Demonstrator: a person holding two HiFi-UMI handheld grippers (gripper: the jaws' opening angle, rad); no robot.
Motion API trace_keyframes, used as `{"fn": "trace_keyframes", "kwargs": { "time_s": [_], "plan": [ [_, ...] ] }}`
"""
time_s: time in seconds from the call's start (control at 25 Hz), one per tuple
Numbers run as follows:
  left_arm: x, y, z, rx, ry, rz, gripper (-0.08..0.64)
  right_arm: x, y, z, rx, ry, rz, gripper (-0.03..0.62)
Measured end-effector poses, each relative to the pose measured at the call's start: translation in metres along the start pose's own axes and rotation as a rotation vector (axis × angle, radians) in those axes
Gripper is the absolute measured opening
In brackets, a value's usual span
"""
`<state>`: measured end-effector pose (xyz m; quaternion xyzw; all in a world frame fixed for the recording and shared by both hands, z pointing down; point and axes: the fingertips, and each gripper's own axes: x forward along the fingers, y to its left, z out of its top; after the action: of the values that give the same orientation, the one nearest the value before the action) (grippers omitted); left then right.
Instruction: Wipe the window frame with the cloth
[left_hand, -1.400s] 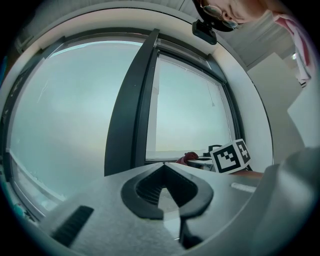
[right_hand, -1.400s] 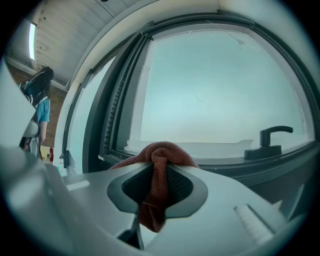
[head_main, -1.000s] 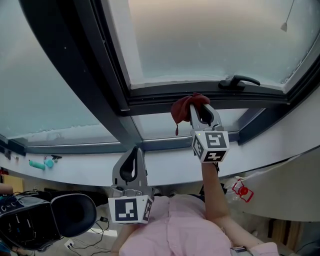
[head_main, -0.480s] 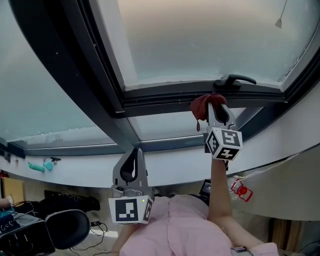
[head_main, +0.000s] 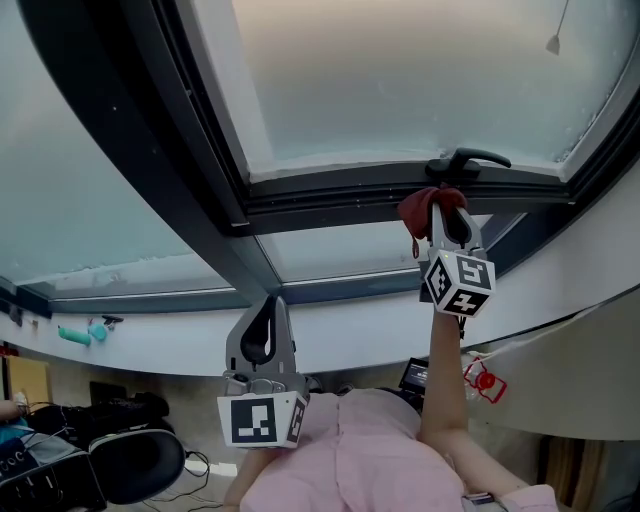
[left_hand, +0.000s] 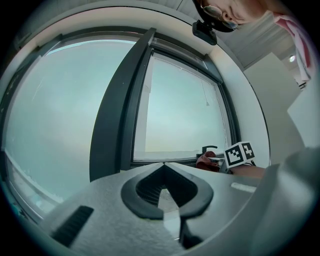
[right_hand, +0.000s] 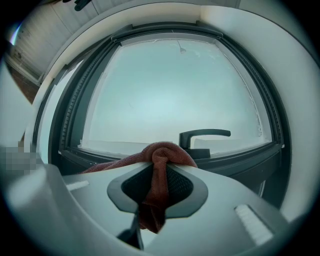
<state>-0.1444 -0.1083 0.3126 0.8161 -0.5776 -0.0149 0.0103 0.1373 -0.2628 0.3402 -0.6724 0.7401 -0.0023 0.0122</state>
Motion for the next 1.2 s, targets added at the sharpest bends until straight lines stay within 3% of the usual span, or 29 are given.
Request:
{"fn": "trace_keyframes", "kwargs": {
  "time_s": [0.24, 0.76, 1.2],
  "plan": [
    [-0.012, 0.007, 0.0, -0.006, 0.0, 0.016, -0.003, -0.009, 0.015, 0.005, 0.008, -0.001, 0.011, 0.072],
    [-0.047, 0.056, 0.002, -0.017, 0.003, 0.078, -0.003, -0.016, 0.235, -0.001, -0.063, 0.005, 0.435, 0.071],
    [-0.087, 0.112, 0.003, -0.021, -0.014, 0.175, -0.003, -0.006, 0.346, -0.034, -0.136, 0.067, 0.591, 0.071]
  ]
}}
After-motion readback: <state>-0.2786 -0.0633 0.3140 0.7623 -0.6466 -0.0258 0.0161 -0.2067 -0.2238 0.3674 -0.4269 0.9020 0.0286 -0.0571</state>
